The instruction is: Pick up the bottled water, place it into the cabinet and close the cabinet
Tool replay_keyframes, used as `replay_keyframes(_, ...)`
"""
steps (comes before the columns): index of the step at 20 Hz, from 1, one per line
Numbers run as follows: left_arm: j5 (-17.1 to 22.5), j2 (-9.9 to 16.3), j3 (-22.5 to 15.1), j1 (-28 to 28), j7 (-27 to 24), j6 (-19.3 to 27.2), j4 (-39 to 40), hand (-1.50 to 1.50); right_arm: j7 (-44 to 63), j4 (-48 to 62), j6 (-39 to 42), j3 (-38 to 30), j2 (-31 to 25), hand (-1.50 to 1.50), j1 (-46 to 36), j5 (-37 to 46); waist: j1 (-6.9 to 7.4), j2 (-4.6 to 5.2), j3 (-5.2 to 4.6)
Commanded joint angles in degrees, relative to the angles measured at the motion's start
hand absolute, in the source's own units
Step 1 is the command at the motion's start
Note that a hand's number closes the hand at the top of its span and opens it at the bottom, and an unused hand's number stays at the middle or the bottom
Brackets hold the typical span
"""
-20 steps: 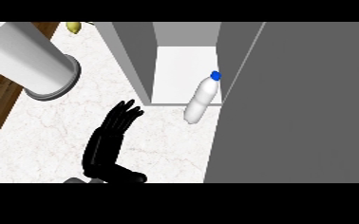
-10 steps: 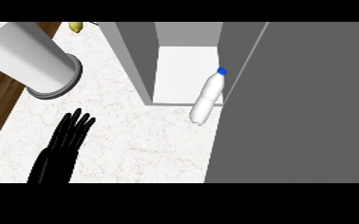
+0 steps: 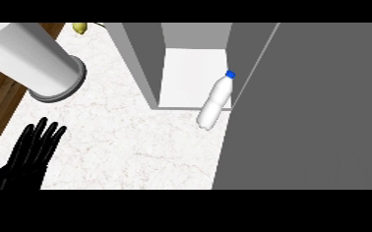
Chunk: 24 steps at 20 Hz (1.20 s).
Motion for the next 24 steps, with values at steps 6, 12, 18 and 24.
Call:
replay_keyframes(6, 3.7, 5.0, 4.1, 3.5, 2.7, -2.1, -4.5, -1.50, 7.2, -0.8, -15.4, 16.0, 7.2, 1.50, -18.6, 19.1, 0.38, -0.18, -0.15)
replay_keyframes(12, 6.0, 6.5, 6.4, 4.9, 3.5, -3.8, -7.3, -1.50, 10.4, 11.9, -30.1, 27.7, 19.7, 1.50, -32.5, 30.8, 0.70, 0.22, 0.04)
replay_keyframes(18, 8.1, 9.2, 9.9, 8.7, 5.2, -5.0, -12.7, -1.50, 5.5, 24.8, -46.1, 27.0, 20.0, 1.50, -45.9, 22.5, 2.19, 0.86, 0.27)
replay_keyframes(24, 6.8, 7.2, 10.1, 9.0, 5.8, -4.4, -13.0, -1.50, -1.6, 39.3, -45.3, 18.7, 20.0, 1.50, -58.3, 7.9, 2.66, 1.48, 0.28)
